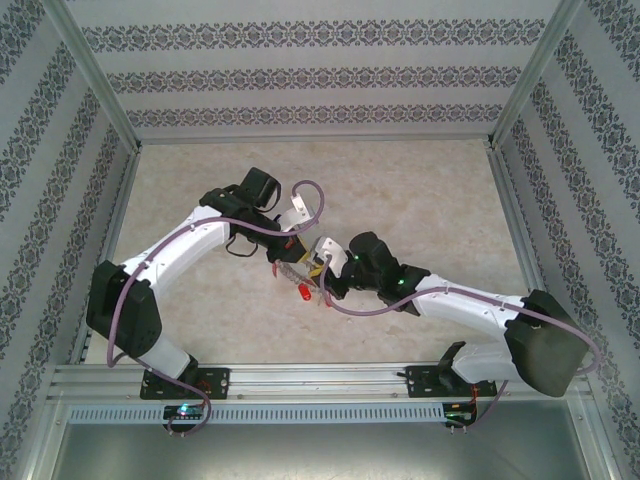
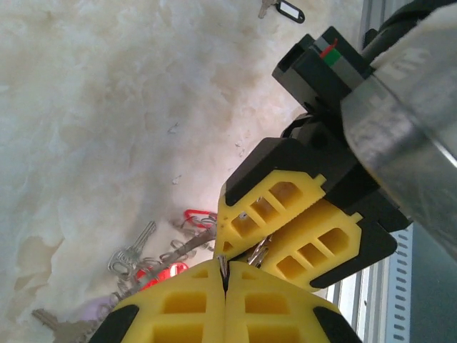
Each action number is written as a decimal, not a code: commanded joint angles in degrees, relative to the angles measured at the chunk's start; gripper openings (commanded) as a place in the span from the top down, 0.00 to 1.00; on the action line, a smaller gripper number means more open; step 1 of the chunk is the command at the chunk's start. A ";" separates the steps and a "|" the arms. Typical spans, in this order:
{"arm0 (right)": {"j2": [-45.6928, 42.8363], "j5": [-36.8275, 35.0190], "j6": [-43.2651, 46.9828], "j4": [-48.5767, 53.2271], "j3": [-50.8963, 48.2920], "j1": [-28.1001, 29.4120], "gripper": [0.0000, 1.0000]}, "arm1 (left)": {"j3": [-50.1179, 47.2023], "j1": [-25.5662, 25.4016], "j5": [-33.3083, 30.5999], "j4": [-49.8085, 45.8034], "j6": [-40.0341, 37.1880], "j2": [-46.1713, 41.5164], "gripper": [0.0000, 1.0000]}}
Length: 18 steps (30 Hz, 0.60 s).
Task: Put the keys on the keyring
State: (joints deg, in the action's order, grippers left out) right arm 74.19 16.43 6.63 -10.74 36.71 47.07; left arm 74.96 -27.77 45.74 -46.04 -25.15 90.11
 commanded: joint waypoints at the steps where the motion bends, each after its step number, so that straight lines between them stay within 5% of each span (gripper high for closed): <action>1: 0.45 -6.93 0.24 -2.69 2.05 1.61 0.95 | 1.34 -0.71 1.85 1.16 3.27 0.12 1.00; 18: -0.44 -22.15 -3.75 -7.45 1.66 4.94 1.00 | 2.85 -1.41 -8.18 -0.39 13.85 1.83 1.00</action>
State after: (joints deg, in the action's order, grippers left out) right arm 74.32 0.58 4.43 -13.06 36.69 51.62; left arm 77.28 -28.29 40.29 -44.49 -14.72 91.59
